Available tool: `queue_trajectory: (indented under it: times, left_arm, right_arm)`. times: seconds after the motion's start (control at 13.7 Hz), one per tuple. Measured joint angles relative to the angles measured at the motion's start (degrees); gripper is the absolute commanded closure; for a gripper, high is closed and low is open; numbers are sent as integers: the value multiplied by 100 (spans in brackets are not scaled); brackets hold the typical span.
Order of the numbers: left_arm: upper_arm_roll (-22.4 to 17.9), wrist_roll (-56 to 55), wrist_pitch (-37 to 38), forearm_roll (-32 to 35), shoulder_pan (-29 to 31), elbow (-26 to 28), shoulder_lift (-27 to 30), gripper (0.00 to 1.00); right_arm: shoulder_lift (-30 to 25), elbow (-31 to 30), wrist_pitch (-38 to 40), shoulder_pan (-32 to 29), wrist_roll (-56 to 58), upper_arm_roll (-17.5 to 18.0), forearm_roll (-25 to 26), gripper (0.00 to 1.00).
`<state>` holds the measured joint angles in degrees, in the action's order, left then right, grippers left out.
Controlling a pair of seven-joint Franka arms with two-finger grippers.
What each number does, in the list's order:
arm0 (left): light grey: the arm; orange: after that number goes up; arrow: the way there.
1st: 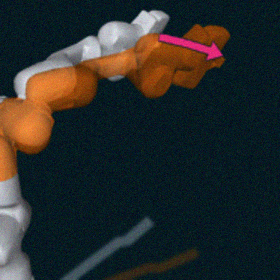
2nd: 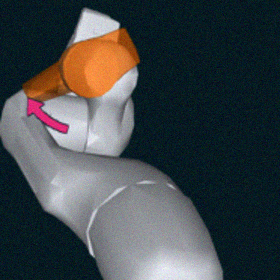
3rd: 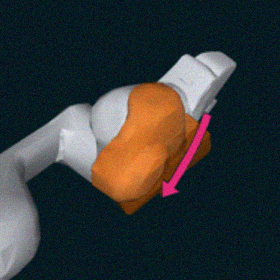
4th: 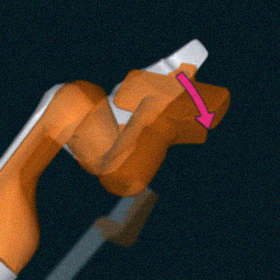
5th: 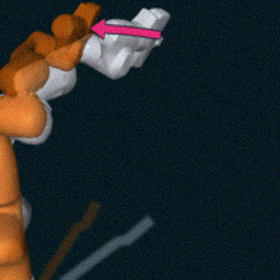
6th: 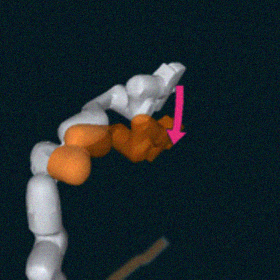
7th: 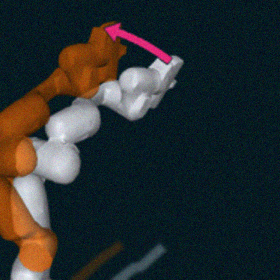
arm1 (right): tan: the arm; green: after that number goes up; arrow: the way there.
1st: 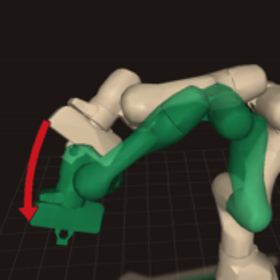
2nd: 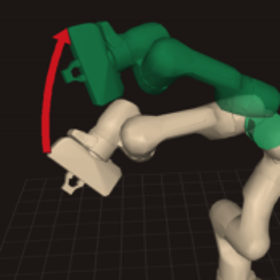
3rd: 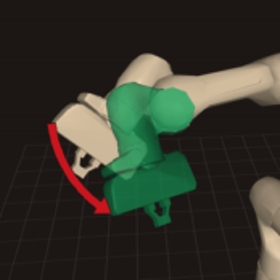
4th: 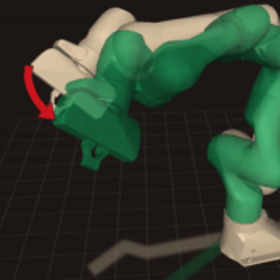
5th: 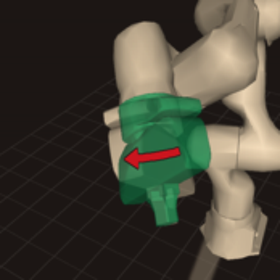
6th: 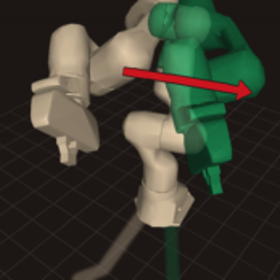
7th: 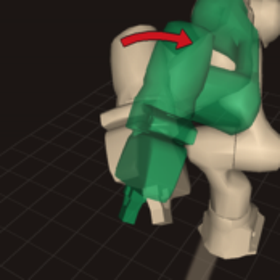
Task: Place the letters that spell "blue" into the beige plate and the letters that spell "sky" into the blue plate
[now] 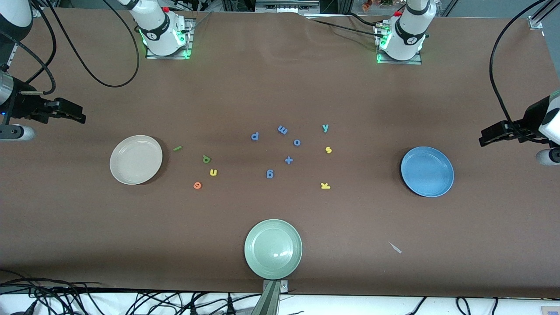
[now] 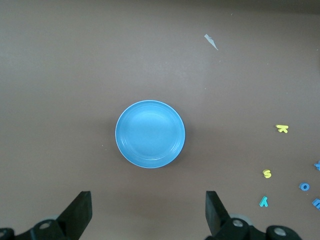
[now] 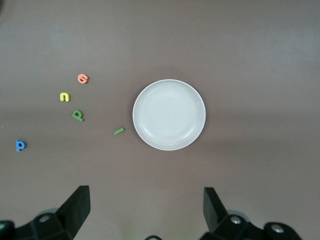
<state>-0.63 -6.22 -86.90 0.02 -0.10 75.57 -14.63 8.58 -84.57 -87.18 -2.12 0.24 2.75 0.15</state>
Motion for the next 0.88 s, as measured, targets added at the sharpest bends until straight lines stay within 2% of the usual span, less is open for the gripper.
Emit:
queue_trajectory:
  times: [0.88]
  left_arm:
    - [16, 6, -153, 0, -94, 75, -4, 0]
  right_arm:
    - [127, -7, -1, 4, 0, 10, -17, 0]
